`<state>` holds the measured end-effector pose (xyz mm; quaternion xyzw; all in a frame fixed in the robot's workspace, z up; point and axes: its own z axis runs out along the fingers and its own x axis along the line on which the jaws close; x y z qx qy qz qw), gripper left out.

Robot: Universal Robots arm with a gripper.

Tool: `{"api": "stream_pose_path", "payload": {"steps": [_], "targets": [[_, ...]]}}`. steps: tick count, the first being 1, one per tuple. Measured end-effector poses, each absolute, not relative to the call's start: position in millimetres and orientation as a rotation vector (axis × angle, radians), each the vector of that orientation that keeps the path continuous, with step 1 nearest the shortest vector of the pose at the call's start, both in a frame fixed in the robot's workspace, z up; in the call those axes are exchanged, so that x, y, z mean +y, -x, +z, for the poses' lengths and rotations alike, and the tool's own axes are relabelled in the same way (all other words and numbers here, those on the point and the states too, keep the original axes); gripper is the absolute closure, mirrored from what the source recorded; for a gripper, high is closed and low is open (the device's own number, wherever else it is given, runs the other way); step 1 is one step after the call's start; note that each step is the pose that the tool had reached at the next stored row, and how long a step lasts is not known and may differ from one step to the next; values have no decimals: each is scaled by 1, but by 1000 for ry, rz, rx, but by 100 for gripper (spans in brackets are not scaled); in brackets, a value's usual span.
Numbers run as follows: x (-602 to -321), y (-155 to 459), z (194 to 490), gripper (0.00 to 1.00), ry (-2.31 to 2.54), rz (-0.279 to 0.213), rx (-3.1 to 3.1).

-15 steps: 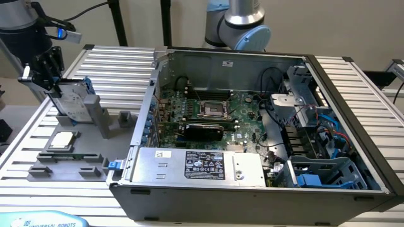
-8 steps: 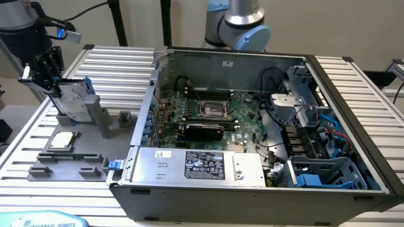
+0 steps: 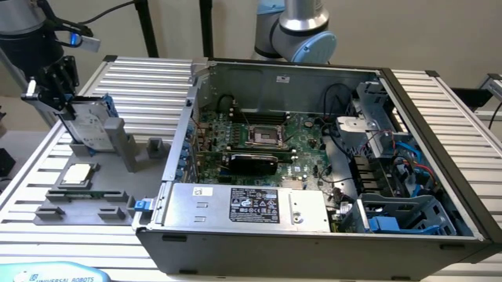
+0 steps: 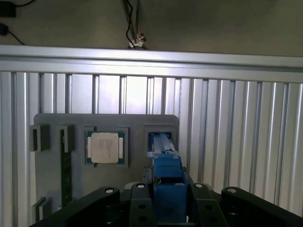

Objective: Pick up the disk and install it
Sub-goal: 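Pick up the disk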

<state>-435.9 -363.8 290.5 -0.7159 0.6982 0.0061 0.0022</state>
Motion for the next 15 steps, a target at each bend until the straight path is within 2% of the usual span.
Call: {"api": "stream_pose_path", "payload": {"steps": [15], "targets": [[-364,436,353,67,2246,20,2190]]}}
